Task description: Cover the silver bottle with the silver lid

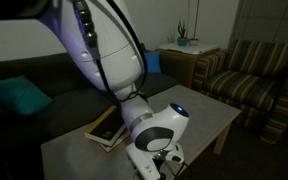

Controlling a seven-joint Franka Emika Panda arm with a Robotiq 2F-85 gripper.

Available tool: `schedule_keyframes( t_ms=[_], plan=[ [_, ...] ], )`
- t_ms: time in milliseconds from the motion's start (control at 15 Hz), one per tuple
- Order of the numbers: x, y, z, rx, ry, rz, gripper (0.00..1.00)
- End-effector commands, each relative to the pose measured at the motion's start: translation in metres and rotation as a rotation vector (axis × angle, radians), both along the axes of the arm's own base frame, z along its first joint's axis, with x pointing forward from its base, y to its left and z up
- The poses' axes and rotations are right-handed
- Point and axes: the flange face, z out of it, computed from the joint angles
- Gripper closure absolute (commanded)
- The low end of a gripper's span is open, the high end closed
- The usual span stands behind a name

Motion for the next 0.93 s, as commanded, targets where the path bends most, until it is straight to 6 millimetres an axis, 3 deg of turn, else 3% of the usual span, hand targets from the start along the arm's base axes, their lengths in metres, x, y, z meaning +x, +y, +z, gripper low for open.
schedule_keyframes(
  t_ms=[0, 467, 867],
  plan=[
    [-0.006, -0.006, -0.002, -0.017, 0.022, -0.113, 0.0],
    [-0.005, -0.001, -0.001, -0.023, 0.033, -0.114, 0.0],
    [0.009, 0.029, -0.003, -0.208, -0.018, -0.458, 0.0]
  ],
)
